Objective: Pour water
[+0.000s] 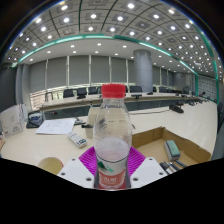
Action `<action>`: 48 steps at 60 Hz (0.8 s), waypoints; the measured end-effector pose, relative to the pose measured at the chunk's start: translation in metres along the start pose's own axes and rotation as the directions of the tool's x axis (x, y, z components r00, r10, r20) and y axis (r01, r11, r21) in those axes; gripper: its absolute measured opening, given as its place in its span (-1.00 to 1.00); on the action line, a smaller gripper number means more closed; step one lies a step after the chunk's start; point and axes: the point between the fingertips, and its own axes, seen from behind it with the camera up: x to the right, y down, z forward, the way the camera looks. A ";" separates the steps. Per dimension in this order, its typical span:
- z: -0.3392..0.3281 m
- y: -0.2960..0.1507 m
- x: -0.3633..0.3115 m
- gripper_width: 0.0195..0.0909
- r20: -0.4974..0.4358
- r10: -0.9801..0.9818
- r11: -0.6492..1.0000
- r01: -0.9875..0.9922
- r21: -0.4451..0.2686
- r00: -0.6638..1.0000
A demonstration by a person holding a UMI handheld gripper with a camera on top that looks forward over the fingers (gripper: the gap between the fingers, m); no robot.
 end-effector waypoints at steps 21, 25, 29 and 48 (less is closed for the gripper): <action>0.006 0.028 -0.002 0.08 -0.017 -0.041 0.999 0.041 0.003 0.999; 0.003 0.037 -0.005 0.91 -0.007 -0.025 0.999 0.024 -0.048 1.000; -0.004 0.042 -0.004 0.76 -0.011 -0.007 0.996 0.006 -0.087 1.000; -0.099 0.037 -0.018 0.86 -0.084 -0.017 0.970 -0.004 -0.242 0.996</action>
